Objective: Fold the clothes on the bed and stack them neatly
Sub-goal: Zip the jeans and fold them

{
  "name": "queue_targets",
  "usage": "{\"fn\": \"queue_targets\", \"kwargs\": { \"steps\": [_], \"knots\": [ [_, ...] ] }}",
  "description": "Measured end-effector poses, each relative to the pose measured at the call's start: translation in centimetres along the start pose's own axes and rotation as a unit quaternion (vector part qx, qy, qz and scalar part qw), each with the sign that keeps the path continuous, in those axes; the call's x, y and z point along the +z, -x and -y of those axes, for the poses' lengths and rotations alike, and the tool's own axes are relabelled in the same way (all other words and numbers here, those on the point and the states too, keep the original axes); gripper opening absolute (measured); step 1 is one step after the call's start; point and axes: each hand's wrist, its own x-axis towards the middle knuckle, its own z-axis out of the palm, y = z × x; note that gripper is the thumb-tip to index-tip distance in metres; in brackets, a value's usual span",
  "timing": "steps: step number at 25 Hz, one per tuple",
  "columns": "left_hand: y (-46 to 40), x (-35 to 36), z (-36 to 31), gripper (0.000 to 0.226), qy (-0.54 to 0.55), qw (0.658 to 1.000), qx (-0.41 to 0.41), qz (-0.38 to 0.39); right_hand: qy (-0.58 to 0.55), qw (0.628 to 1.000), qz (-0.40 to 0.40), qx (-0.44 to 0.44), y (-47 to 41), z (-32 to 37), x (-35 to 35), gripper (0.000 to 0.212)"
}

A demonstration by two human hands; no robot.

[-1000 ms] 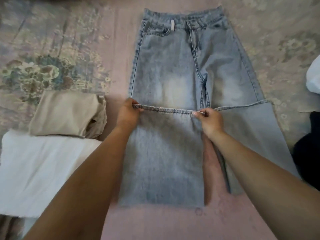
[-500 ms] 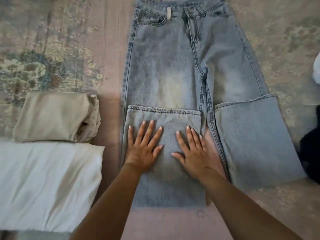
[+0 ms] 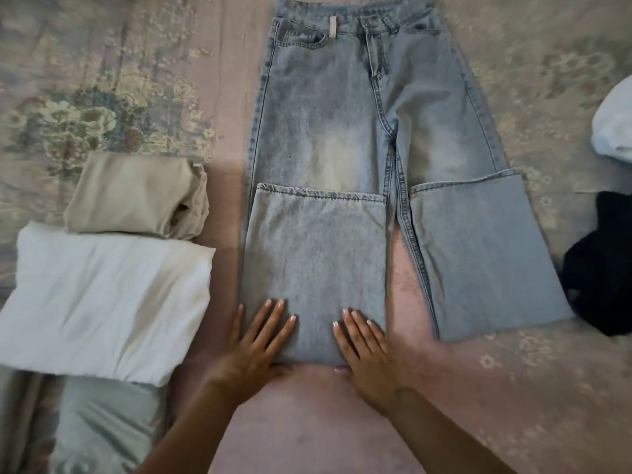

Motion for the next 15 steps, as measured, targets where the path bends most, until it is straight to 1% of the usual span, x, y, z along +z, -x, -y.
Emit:
{"fn": "queue_targets", "kwargs": {
  "steps": [1, 2, 4, 5, 6, 8, 9, 10, 11, 12, 13, 14, 15],
  "knots": [
    [-0.4, -0.8, -0.1, 0.082, -0.019, 1.0, 0.0, 0.023, 0.003, 1.0, -0.009, 0.007, -0.2, 0.0, -0.3, 0.068],
    [-0.6, -1.1, -0.2, 0.074, -0.012, 1.0, -0.005, 0.028, 0.006, 1.0, 0.002, 0.014, -0.2, 0.1, -0.8, 0.063],
    [-0.7, -2.6, -0.4, 0.049, -0.007, 0.999, -0.028, 0.02, 0.0, 1.0, 0.02, 0.018, 0.0, 0.5, -1.8, 0.055],
    [-0.7, -3.8, -0.4, 0.049, -0.008, 0.999, -0.046, 0.018, -0.005, 0.999, 0.03, 0.019, 0.2, 0.5, -2.4, 0.054],
    [-0.7, -4.9, -0.3, 0.046, -0.003, 0.998, -0.068, 0.015, -0.007, 0.999, 0.031, 0.02, 0.3, 0.5, -3.3, 0.054],
    [-1.4, -7.8, -0.5, 0.029, 0.08, 0.981, -0.167, 0.055, 0.007, 1.0, 0.015, 0.01, 0.7, 0.2, -5.1, 0.053],
    [-2.0, -9.0, -0.8, 0.03, 0.159, 0.952, -0.252, 0.065, 0.015, 1.0, 0.009, -0.001, 1.1, 0.1, -5.8, 0.052],
    [-2.7, -9.8, -1.1, 0.033, 0.241, 0.9, -0.358, 0.061, 0.017, 1.0, 0.002, -0.009, 1.4, -0.1, -6.4, 0.051],
    [-3.6, -10.4, -1.2, 0.034, 0.315, 0.831, -0.456, 0.05, 0.012, 1.0, -0.003, -0.008, 1.7, -0.1, -6.8, 0.05],
    [-4.7, -10.9, -1.2, 0.034, 0.367, 0.759, -0.537, 0.023, -0.004, 1.0, -0.01, 0.0, 1.8, 0.0, -7.1, 0.05],
    [-6.1, -11.5, -1.3, 0.036, 0.396, 0.705, -0.588, -0.006, -0.037, 0.999, -0.012, 0.009, 1.8, 0.1, -7.3, 0.051],
    [-7.6, -12.1, -1.5, 0.038, 0.412, 0.677, -0.61, -0.032, -0.086, 0.996, -0.006, 0.016, 1.9, 0.1, -7.6, 0.053],
    [-9.2, -12.9, -1.7, 0.04, 0.414, 0.68, -0.603, -0.053, -0.128, 0.992, 0.006, 0.014, 2.1, -0.1, -8.0, 0.054]
  ]
}}
